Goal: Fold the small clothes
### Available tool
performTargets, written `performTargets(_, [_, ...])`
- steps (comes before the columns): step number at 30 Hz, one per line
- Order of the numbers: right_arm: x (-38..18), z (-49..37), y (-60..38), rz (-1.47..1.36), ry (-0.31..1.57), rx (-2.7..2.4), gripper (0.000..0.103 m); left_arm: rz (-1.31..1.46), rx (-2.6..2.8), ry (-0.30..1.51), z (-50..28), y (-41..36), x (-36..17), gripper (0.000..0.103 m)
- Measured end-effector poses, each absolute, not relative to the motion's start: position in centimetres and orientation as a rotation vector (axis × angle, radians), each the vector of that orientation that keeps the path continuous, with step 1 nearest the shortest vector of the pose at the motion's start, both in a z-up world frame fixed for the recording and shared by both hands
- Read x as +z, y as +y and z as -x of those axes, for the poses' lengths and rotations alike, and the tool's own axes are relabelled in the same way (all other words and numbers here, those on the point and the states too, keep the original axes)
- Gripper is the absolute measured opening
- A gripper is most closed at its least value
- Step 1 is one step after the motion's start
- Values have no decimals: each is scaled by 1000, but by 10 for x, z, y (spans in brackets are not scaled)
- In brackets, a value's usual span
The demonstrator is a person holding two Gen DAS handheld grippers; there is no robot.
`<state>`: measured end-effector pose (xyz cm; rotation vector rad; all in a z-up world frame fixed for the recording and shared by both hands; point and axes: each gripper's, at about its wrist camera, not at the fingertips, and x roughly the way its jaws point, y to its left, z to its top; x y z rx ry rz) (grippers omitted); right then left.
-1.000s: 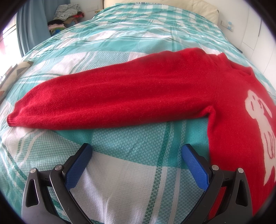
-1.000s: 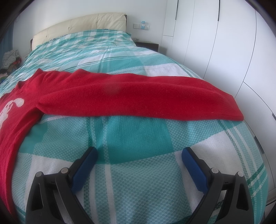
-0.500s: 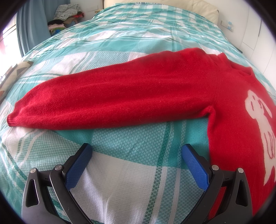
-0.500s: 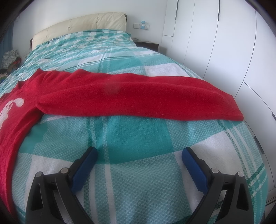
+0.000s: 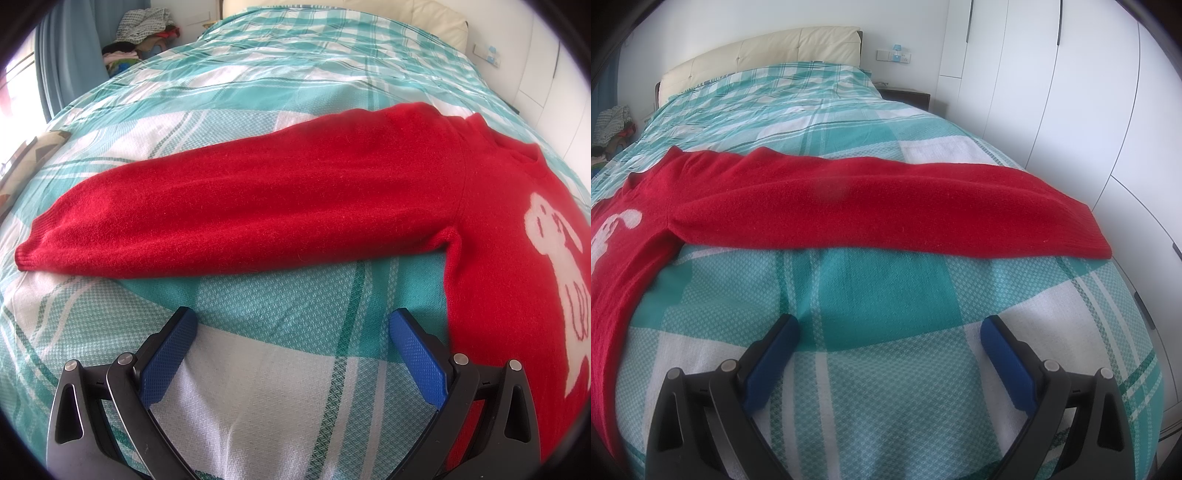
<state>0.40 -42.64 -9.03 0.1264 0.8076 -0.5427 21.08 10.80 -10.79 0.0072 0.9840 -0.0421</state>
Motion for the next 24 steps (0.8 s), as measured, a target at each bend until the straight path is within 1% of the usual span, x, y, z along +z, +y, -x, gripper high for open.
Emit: performTargets(24, [-92,-5,-429,-127,823,-545,99,-5,-42,985,-211,108,-108,103])
